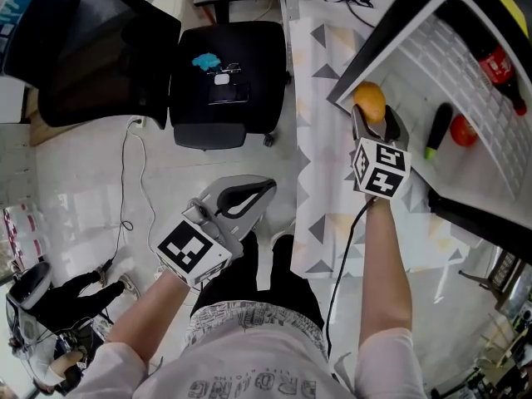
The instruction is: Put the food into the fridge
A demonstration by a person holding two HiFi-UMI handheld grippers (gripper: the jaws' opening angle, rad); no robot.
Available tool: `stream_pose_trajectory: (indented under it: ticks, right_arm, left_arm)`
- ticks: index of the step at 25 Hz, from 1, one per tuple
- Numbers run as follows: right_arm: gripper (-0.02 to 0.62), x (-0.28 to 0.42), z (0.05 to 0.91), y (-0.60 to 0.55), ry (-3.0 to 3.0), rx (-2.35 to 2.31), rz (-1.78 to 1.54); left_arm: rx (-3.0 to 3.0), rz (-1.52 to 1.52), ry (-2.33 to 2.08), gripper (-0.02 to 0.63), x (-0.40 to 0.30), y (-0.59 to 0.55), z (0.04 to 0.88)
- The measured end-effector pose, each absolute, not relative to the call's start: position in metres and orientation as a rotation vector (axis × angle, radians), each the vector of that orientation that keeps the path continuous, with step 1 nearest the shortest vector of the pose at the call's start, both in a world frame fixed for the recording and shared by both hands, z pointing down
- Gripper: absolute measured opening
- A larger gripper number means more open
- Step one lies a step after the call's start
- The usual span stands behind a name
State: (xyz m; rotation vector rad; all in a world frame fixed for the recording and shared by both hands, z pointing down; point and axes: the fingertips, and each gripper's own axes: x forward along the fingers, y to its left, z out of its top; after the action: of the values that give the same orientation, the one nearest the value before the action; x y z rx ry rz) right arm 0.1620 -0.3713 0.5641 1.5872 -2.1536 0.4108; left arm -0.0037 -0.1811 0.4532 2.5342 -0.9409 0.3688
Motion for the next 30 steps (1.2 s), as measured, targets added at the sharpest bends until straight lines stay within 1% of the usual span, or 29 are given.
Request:
stream_pose_trajectory:
  ticks: [15,30]
  right_arm:
    - [0.288,0.165,0.569,-0.368,-2.124,1.566,0.407]
    - [0.288,0.160,0.551,-0.345,-2.170,1.551,0.454]
  left_arm:
    - [2.540,0.373,-0.943,0.006,-0.007,-0.177,0.447]
    - [2.589,0.355,-0.918,0.006,0.000,-0.173,0.429]
